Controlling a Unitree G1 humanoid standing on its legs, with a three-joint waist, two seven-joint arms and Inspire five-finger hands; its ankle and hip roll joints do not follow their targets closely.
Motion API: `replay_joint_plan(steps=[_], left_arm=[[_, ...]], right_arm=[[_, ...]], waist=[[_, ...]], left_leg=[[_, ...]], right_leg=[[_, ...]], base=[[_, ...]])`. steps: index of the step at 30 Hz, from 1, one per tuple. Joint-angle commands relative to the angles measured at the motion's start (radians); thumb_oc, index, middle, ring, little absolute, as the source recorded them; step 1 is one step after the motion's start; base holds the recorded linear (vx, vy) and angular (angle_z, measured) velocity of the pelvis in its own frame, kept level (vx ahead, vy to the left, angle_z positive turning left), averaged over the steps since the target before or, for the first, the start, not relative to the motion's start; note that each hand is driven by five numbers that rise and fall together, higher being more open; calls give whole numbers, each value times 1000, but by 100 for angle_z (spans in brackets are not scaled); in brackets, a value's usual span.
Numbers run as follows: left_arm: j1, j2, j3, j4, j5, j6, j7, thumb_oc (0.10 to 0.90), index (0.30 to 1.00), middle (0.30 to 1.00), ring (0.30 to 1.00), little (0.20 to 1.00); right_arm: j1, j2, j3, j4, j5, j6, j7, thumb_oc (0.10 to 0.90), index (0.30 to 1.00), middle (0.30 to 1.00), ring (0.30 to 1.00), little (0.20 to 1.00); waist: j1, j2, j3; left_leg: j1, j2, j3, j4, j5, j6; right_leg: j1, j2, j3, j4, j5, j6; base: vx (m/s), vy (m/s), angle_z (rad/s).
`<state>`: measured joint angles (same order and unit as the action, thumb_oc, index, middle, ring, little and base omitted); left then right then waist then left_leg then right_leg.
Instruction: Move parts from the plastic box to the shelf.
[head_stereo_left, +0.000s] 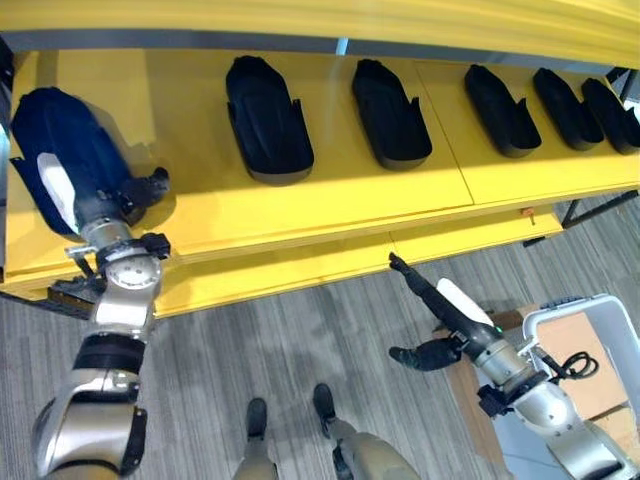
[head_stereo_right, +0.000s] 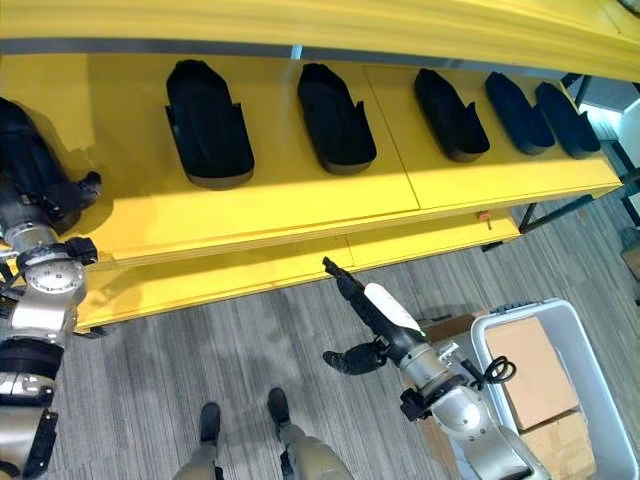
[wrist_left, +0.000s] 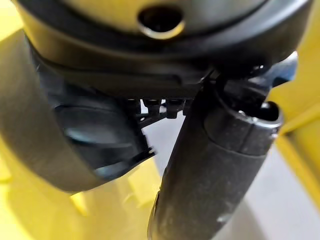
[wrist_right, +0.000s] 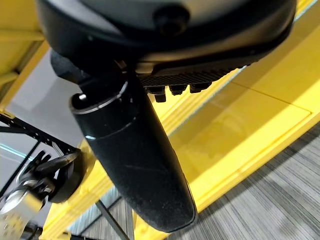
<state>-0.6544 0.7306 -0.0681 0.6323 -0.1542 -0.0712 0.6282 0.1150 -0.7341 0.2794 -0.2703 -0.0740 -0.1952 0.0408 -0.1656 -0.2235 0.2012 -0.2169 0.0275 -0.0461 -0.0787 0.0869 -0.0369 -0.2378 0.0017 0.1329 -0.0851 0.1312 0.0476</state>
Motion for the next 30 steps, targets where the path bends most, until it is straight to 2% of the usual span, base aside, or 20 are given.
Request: replay_joint_plan(steps=[1,13,22,30], left_arm=[[-139,40,-22,-17,-16,-68,38,900,1000,1000,1000,1000],[-238,26,-63,178,-111,-44,5,900,1000,1000,1000,1000],[-238,15,-32,218,-138,-31,26,900,1000,1000,1000,1000],[-234,18,-35,261,-135,-18,-2,900,1000,1000,1000,1000]], right_arm=[[-36,-48,-57,-81,58,-92,-70,900,1000,1000,1000,1000],[-45,-71,-50,-97,51,-94,-93,900,1000,1000,1000,1000],[-42,-85,-45,-118,45,-97,-100,900,1000,1000,1000,1000],[-44,-99,-51,-125,51,-99,-95,900,1000,1000,1000,1000]], waist=[[20,17,-35],[6,10,-14],[6,9,-4],[6,8,-2]], left_leg=[[70,2,118,-8,-41,32],[50,6,124,-7,-35,29],[56,6,125,-8,-40,28],[63,6,131,-9,-43,28]], right_leg=[[1,-6,-30,26,-12,60],[-20,-6,-26,25,-1,60],[-20,-5,-23,22,1,61],[-16,-2,-18,20,2,61]], base=[[-15,7,-6],[-2,0,-1],[0,0,0],[0,0,0]])
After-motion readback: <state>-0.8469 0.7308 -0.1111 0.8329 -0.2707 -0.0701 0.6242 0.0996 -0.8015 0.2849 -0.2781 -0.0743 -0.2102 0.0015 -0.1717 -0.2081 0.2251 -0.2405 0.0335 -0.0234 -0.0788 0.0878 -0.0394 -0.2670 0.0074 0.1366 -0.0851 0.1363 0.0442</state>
